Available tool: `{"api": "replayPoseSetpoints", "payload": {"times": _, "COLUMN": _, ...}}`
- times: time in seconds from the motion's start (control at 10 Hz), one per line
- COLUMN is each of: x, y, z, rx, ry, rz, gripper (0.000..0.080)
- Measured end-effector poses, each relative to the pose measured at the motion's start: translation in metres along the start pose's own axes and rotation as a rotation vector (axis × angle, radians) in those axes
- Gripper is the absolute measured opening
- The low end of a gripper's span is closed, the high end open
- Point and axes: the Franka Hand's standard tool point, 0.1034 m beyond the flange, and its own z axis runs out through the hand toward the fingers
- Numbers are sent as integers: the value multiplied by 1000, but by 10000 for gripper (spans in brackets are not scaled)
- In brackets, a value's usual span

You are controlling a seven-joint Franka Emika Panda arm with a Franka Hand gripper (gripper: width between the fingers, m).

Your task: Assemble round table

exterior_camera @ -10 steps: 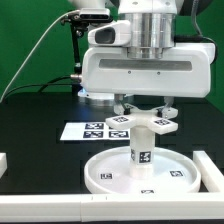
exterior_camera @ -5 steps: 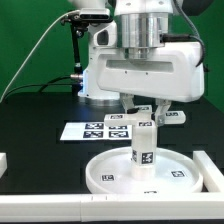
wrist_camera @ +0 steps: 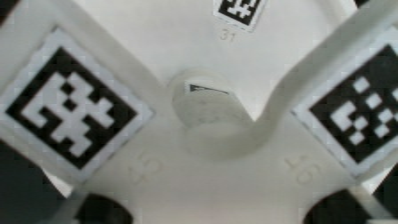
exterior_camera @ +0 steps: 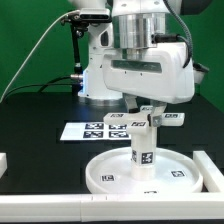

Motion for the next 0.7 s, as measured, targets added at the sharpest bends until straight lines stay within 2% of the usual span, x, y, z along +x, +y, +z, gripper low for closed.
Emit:
{"api": "replayPoseSetpoints", "payload": {"times": 0.1, "x": -1, "y": -3, "z": -4, "rx": 8, "ry": 1, "rz": -4, "gripper": 589}}
{"api": "replayPoseSetpoints", "payload": {"times": 0.2, "x": -1, "y": -7, "z": -11, "rx": 20, "ry": 3, "rz": -23, "gripper": 589}}
{"api": "replayPoseSetpoints", "payload": {"times": 0.3, "x": 0, "y": -11, "z": -21, "rx": 37, "ry": 5, "rz": -61, "gripper": 640}}
{"api": "replayPoseSetpoints", "payload": {"times": 0.4, "x": 0, "y": -13, "z": -30, "rx": 46, "ry": 4, "rz": -106, "gripper": 647}}
{"api": "replayPoseSetpoints", "payload": {"times": 0.5, "x": -1, "y": -15, "z": -33, "rx": 51, "ry": 7, "rz": -175, "gripper": 647}}
{"api": "replayPoseSetpoints", "payload": {"times": 0.7, "x": -7, "y": -18, "z": -32, "rx": 51, "ry": 18, "rz": -490, "gripper": 649}}
